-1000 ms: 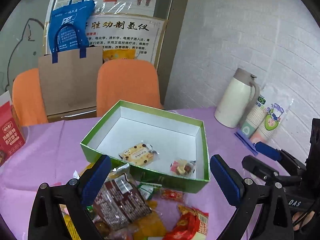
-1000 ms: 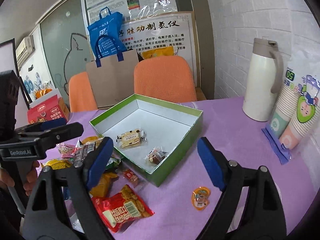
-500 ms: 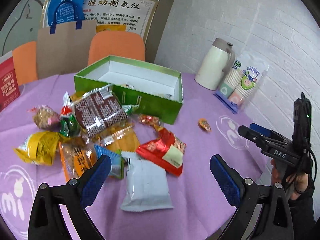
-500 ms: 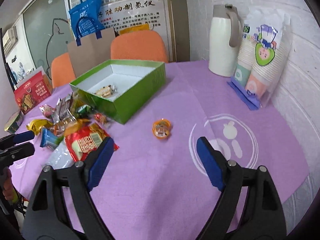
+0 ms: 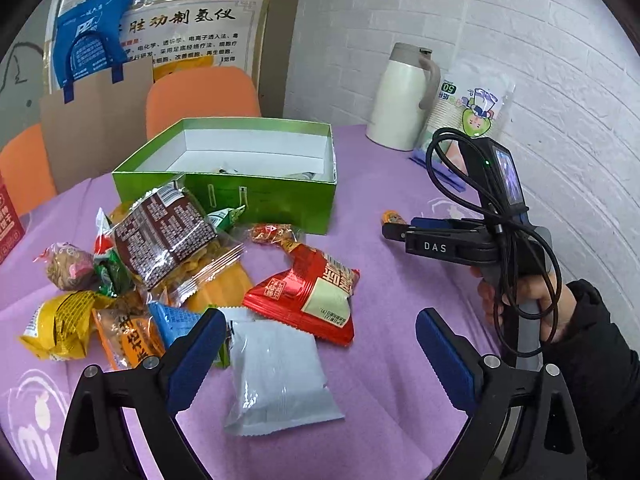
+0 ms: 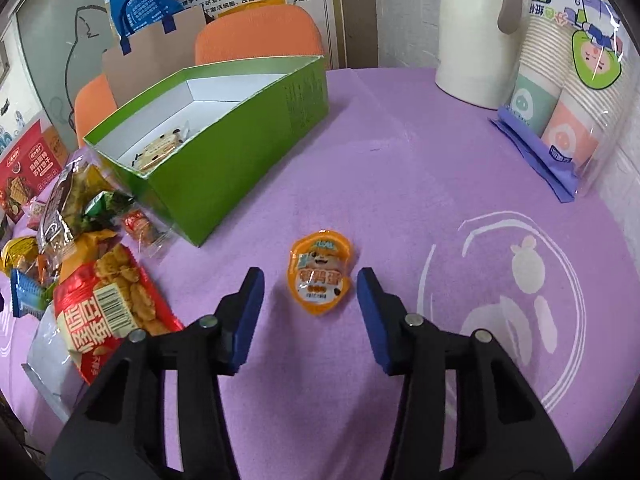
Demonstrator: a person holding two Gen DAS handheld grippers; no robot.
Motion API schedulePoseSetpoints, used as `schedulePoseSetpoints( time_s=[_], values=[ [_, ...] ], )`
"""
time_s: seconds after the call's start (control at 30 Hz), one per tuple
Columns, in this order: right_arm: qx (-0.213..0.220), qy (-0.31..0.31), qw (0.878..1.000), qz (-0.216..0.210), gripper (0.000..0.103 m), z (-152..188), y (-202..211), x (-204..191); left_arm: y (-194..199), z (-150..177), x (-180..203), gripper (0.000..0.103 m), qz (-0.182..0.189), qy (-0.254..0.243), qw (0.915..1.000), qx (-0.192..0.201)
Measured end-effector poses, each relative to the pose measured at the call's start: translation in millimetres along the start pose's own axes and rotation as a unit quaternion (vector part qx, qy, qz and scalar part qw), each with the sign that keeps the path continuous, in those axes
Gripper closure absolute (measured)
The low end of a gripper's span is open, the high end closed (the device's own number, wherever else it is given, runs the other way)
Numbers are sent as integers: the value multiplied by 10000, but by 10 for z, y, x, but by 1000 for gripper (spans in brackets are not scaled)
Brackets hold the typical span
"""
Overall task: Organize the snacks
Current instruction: 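Move the right gripper to the orange jelly cup while the left approaches the red snack bag, then close the right gripper on the jelly cup while the left grasps the red snack bag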
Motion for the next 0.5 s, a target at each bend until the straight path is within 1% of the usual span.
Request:
schedulePoseSetpoints(
  time_s=[0.07, 0.1, 0.17, 0.23, 0.3, 0.43, 0.47, 0.5],
  values=[
    [-78, -71, 9999, -25, 66, -1, -45, 26, -106, -41, 41, 11, 60, -99, 9999, -88],
    [-28, -82, 10000, -23, 69, -14, -26, 39, -170, -62, 63, 12, 52, -164, 9998, -138],
    [-34, -136, 9998, -111, 69, 13, 18, 26, -283, -84, 84, 14, -35, -293, 9993, -235],
    [-78, -171, 9995, -265, 69, 84, 69, -30, -384, -90, 120, 14, -39, -421, 9986, -325],
    [-143, -197, 9993, -276, 69, 184, 132, -52, -469, -95, 131, 14, -105, -513, 9979, -386],
    [-130, -183, 9992, -330, 69, 319, 263, -83, -674, -90, 142, 14, -215, -701, 9957, -559],
    [-129, -183, 9992, -323, 69, 341, 286, -80, -716, -74, 144, 21, -186, -720, 9953, -622],
    [-134, -182, 9993, -308, 69, 346, 293, -83, -753, -52, 149, 39, -144, -742, 9947, -702]
  ],
)
Point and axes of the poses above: each gripper's, at about its wrist camera, not at the fingertips, and y roughly against the way its jaws point, x to its right, z to its underside, the point moved 10 cm from there along -y, roughly the way its jaws point, and after that the axes turned 10 degrees about -z, right-handed, at the moved point
